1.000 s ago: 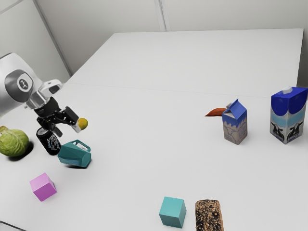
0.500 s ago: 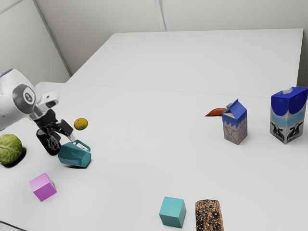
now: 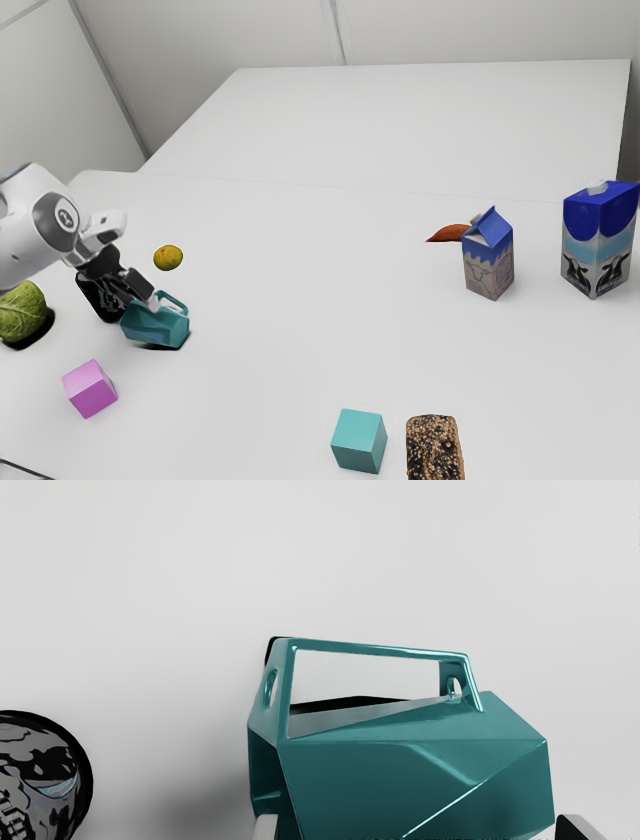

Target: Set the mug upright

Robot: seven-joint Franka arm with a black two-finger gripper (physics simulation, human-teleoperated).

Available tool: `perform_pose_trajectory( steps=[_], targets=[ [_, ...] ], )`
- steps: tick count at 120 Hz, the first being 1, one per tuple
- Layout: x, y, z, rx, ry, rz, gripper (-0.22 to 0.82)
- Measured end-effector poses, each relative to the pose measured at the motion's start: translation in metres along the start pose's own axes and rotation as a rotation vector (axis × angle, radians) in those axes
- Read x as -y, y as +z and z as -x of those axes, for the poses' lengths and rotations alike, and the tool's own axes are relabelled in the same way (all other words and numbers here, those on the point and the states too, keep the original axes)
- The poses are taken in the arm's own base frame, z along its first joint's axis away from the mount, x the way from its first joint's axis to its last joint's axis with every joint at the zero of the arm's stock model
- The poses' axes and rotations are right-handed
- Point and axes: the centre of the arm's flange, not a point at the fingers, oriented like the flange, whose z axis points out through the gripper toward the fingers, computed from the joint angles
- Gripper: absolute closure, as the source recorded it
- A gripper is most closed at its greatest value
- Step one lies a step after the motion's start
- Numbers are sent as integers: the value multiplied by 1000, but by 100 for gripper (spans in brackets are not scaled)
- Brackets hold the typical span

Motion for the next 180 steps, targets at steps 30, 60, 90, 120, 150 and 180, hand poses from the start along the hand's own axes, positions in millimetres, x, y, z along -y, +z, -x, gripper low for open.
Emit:
perform_pose_trajectory(
  steps=[30,60,90,120,150,180],
  targets=[
    [3,17,6,4,-1,48,0],
    [4,16,6,-15,12,83,14],
    [4,1,8,-37,30,106,28],
    [5,-5,7,-48,44,117,60],
    [-17,-17,-13,-66,109,125,74],
    [-45,-25,-40,-70,189,134,78]
  ],
)
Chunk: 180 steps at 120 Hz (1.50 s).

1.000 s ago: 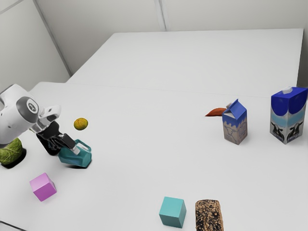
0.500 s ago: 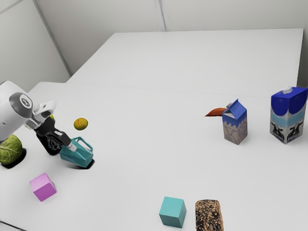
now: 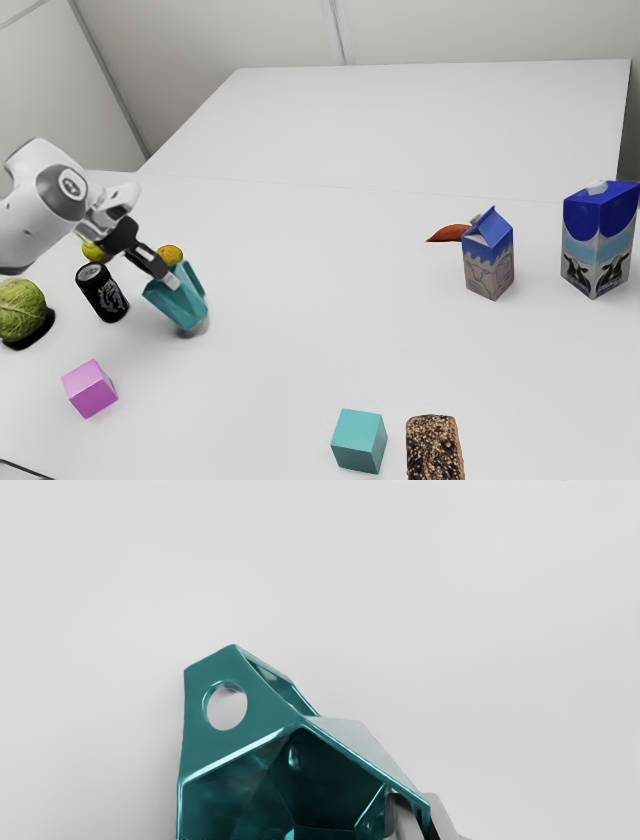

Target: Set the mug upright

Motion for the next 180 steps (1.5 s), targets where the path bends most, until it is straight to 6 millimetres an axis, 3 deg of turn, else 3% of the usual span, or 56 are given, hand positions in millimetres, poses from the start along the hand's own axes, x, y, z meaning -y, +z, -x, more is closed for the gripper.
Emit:
perform_pose_trajectory(
  steps=[25,48,61,102,139,144,164,180],
  targets=[
    [-24,7,-27,75,120,-46,79],
    [-70,21,-64,164,320,-178,79],
    [-91,28,-71,161,377,-235,79],
    [-102,49,-66,109,402,-324,79],
    [-98,61,-60,114,366,-315,78],
    [-98,61,-60,113,363,-314,74],
    [-100,56,-61,107,357,-321,40],
    [-112,32,-65,92,366,-346,22]
  ],
)
